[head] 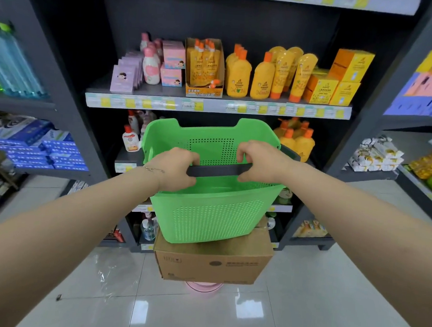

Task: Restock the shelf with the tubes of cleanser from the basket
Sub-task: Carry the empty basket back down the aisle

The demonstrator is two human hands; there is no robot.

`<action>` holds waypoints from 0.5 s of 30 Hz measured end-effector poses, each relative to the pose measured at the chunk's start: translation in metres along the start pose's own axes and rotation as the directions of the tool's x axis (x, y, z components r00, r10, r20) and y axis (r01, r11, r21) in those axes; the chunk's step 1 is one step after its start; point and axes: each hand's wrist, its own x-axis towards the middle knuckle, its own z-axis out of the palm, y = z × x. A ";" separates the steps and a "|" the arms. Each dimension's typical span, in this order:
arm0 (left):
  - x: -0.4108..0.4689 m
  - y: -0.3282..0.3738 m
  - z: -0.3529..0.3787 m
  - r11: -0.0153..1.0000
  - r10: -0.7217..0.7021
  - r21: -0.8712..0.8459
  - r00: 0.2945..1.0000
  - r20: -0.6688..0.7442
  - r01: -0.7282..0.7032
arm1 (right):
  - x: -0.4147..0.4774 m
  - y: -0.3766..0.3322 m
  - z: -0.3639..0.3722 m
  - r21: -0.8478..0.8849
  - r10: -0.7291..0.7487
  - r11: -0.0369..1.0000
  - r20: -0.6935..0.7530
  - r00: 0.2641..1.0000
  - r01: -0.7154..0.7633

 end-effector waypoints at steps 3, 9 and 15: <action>0.006 0.001 -0.008 0.999 -0.036 -0.040 0.997 -0.061 0.034 | 0.002 0.004 0.003 -0.109 -0.035 0.993 0.037 0.999 0.039; 0.019 0.009 -0.012 0.987 -0.107 0.096 0.976 -0.187 0.127 | 0.019 0.014 -0.009 -0.163 -0.132 0.980 -0.102 0.986 0.114; 0.046 0.009 -0.030 0.955 -0.182 0.160 0.919 -0.351 0.251 | 0.050 0.028 -0.027 -0.214 -0.197 0.965 -0.216 0.956 0.150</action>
